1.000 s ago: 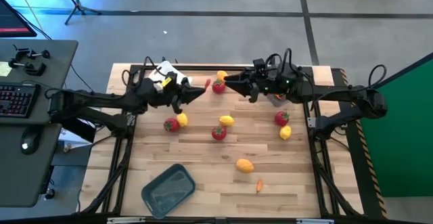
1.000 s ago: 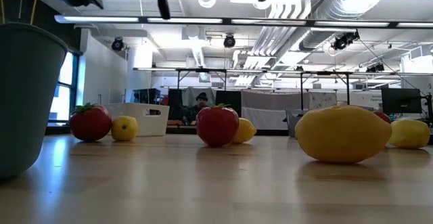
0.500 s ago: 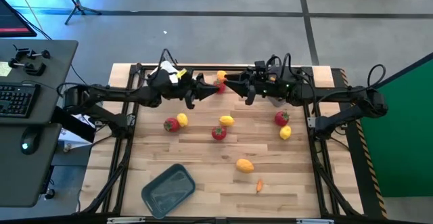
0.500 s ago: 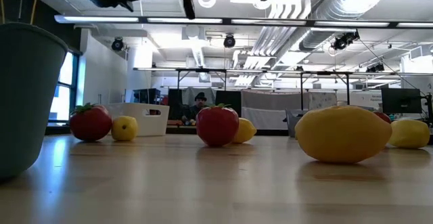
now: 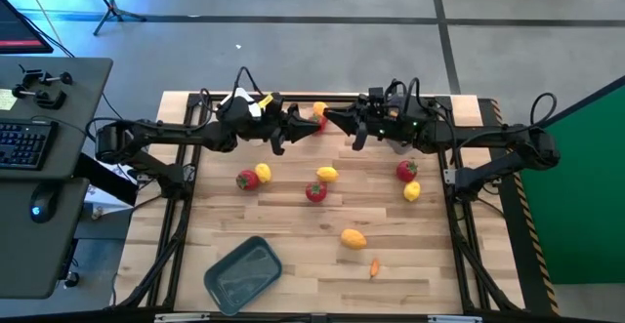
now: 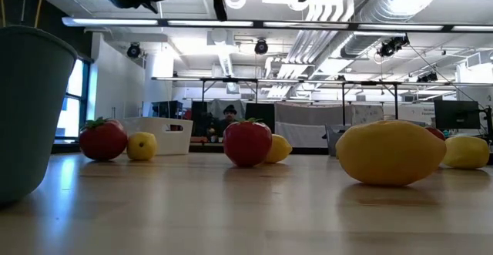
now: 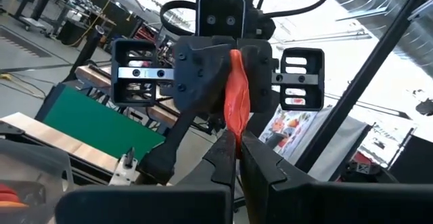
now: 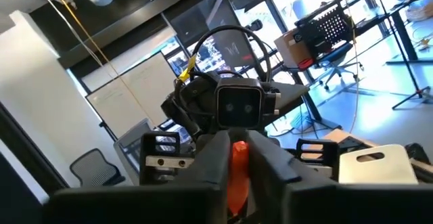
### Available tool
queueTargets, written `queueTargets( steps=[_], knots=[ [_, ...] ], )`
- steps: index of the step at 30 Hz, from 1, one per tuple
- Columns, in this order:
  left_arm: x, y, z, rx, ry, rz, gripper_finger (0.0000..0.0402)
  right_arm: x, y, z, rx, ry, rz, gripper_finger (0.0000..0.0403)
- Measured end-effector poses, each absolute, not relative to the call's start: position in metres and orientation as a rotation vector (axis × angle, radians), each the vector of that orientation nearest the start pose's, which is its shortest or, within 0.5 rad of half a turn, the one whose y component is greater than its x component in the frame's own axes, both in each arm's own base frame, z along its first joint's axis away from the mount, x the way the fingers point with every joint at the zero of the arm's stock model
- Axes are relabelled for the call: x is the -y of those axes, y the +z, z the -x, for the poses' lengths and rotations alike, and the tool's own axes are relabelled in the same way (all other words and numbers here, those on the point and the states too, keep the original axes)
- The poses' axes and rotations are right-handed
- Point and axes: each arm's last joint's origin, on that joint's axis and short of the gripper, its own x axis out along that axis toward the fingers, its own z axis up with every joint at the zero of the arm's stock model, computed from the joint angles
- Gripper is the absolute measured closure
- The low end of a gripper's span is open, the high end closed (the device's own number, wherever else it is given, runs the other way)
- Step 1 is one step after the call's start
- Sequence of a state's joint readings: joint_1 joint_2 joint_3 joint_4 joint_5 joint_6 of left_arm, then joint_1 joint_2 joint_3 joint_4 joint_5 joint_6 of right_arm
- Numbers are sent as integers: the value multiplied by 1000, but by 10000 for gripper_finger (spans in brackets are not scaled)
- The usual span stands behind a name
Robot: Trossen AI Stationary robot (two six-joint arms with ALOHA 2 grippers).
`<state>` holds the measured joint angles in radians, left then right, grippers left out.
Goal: Sort produce into baskets
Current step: Put the red chili pepper into the black transparent bin
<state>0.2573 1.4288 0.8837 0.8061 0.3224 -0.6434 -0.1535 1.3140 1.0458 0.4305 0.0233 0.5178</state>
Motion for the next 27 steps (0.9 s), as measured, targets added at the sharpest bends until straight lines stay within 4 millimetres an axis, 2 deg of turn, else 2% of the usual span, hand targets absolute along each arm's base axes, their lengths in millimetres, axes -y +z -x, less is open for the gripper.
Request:
queueTargets(
  steps=[2, 5, 9, 13, 18, 22, 27],
  knots=[
    [-72, 313, -308, 214, -125, 570, 400, 47, 367, -297, 205, -143, -497, 394],
    [-73, 312, -308, 206, -103, 554, 393, 49, 367, -297, 205, -162, -503, 386],
    [-72, 310, -308, 185, -102, 522, 369, 55, 368, -295, 216, -181, -488, 394],
    [-74, 303, -309, 114, -89, 543, 340, 66, 369, -289, 203, -233, -447, 398],
    [-74, 295, -310, 45, -66, 506, 318, 88, 369, -271, 127, -342, -398, 398],
    [-74, 293, -309, 23, -41, 453, 323, 111, 357, -249, -50, -498, -363, 398],
    [-74, 287, -309, 7, 32, 361, 350, 145, 317, -218, -483, -791, -335, 398]
  ],
)
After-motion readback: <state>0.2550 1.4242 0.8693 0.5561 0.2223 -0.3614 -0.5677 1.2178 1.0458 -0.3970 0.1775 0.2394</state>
